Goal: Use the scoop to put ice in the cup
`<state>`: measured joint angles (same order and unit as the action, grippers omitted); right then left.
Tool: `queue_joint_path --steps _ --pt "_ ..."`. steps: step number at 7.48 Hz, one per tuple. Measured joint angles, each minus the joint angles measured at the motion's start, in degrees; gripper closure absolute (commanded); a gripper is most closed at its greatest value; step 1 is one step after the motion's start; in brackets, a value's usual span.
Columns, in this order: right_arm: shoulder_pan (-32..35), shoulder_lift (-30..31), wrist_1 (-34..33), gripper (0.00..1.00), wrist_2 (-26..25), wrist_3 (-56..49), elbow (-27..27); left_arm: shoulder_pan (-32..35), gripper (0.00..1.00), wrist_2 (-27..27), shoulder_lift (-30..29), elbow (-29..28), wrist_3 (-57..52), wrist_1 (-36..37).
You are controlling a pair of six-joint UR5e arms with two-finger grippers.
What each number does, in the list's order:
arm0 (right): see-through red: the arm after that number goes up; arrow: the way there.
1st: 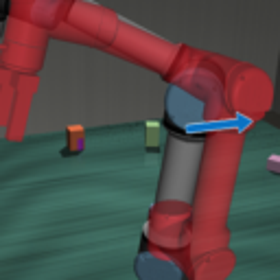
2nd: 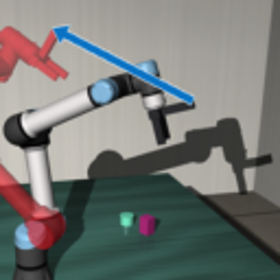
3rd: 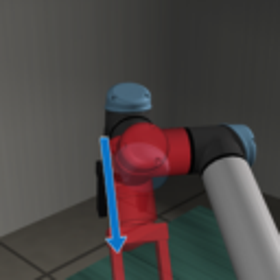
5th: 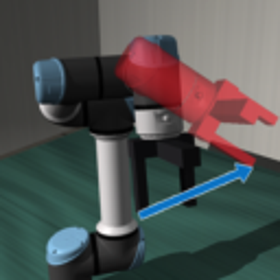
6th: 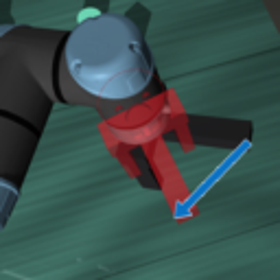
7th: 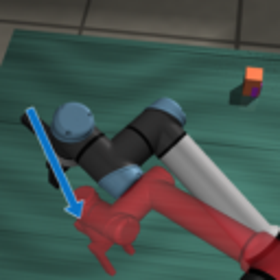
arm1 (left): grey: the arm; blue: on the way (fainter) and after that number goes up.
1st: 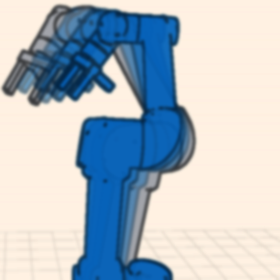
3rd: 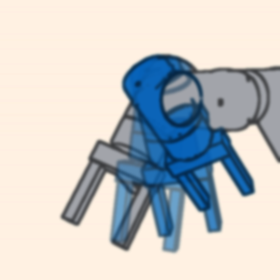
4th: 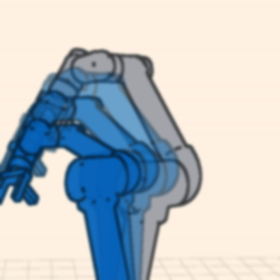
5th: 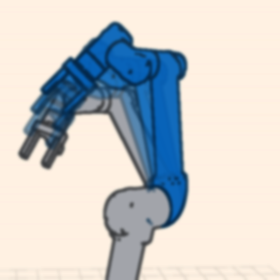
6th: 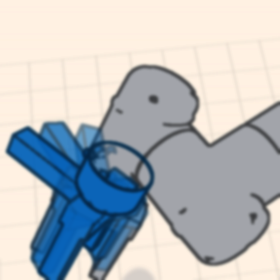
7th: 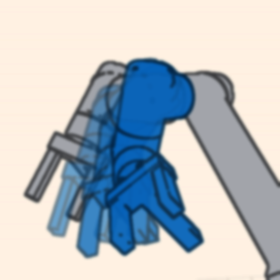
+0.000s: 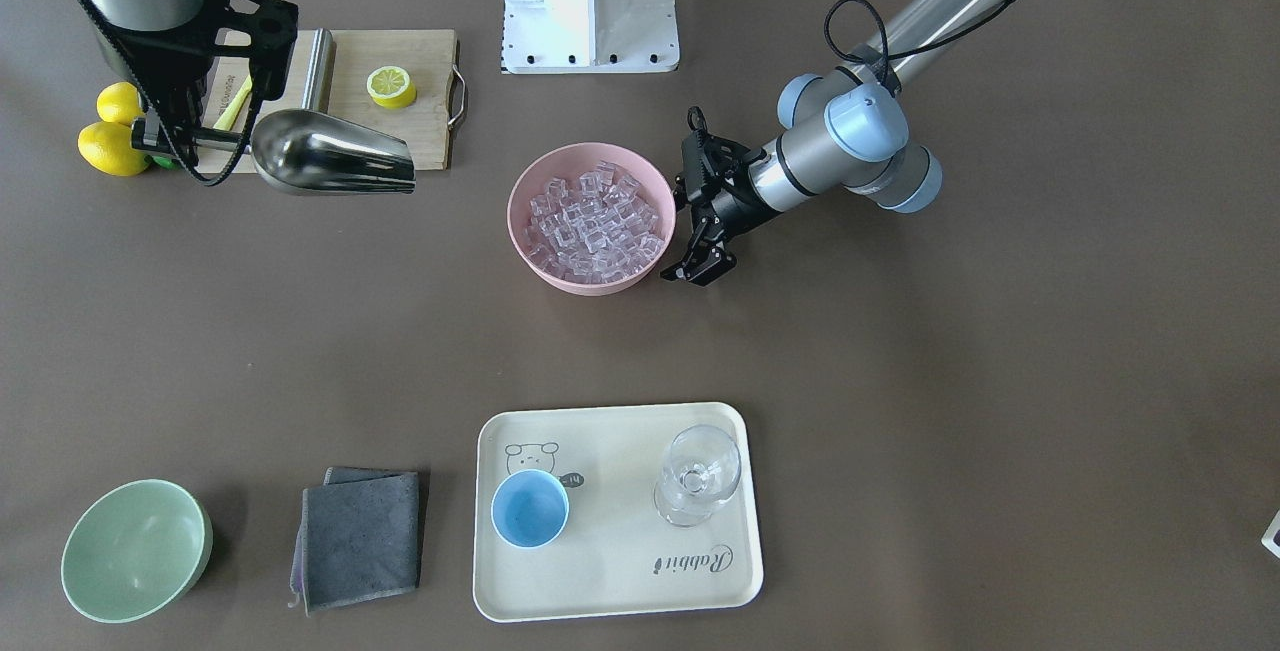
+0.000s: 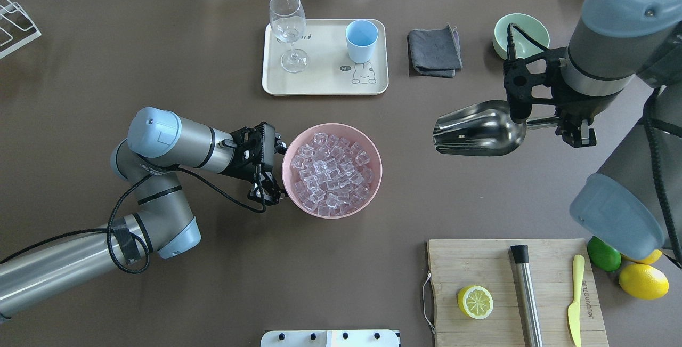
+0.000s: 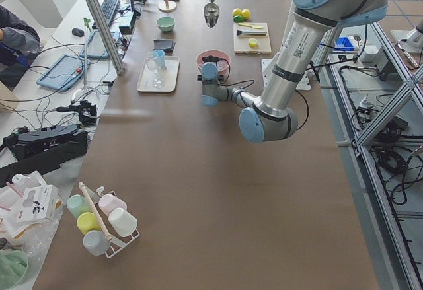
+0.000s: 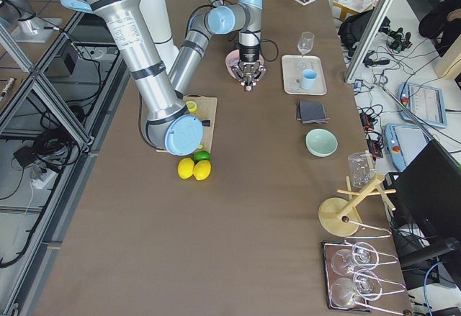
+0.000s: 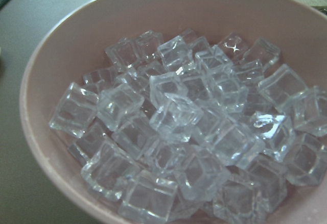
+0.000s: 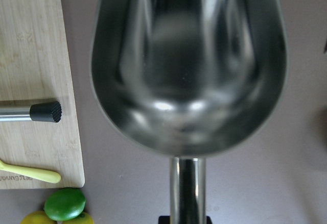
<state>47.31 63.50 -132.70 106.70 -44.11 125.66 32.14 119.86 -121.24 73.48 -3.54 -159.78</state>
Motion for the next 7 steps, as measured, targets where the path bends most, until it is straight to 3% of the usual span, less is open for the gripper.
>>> queue_joint_path --steps 7 --pt "-6.39 -20.91 -13.37 1.00 -3.68 -3.43 -17.93 -1.00 0.02 0.61 -0.53 0.08 -0.06 0.26"
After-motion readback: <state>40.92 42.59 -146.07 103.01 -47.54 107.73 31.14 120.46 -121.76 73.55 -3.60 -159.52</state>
